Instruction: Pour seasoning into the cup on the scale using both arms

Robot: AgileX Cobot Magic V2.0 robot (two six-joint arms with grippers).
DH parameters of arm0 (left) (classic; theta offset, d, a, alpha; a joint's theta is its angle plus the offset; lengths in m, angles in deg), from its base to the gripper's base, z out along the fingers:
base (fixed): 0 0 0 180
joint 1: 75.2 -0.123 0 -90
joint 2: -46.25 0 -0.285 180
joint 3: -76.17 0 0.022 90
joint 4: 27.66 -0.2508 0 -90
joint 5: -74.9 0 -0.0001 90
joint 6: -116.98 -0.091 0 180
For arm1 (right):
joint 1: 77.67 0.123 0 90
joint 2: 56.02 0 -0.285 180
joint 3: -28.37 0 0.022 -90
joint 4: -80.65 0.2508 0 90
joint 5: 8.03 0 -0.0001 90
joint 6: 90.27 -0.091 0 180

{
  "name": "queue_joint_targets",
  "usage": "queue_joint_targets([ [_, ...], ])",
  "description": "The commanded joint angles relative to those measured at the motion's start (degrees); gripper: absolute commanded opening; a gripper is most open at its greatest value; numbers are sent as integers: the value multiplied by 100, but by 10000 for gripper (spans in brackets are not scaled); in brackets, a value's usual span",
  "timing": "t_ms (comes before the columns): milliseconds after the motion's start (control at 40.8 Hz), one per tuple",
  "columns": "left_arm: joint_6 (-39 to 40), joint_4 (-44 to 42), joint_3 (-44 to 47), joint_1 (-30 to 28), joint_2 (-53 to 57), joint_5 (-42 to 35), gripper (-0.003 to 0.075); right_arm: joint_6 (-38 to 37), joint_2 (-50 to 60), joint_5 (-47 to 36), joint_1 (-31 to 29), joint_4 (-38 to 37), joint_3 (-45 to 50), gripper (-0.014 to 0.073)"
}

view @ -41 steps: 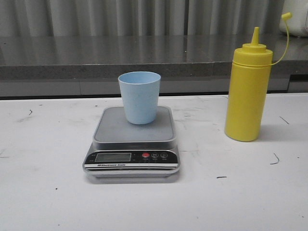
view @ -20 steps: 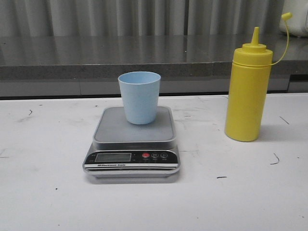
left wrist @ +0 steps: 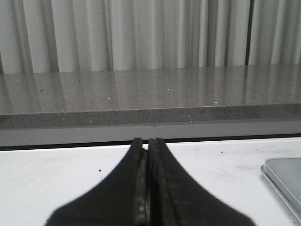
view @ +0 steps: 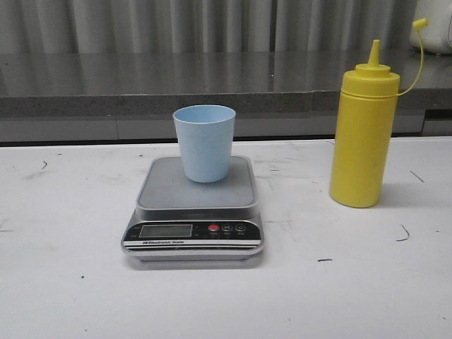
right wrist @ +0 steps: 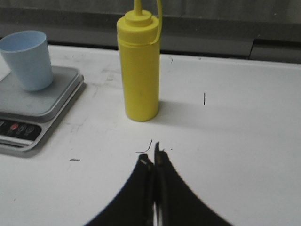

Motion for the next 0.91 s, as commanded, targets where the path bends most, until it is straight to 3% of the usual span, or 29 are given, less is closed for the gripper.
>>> queue_joint_targets([
  [0,25,0,74,5,129,-470,-20,28,75,-1297,-207,0,257,-122],
  [270,25,0,74,5,129,-470,-20,-17,561,-2614,-508,0,1143,-122],
  [882,25,0,74,5,129,-470,-20,-17,589,-2405,-616,0,1135,-122],
])
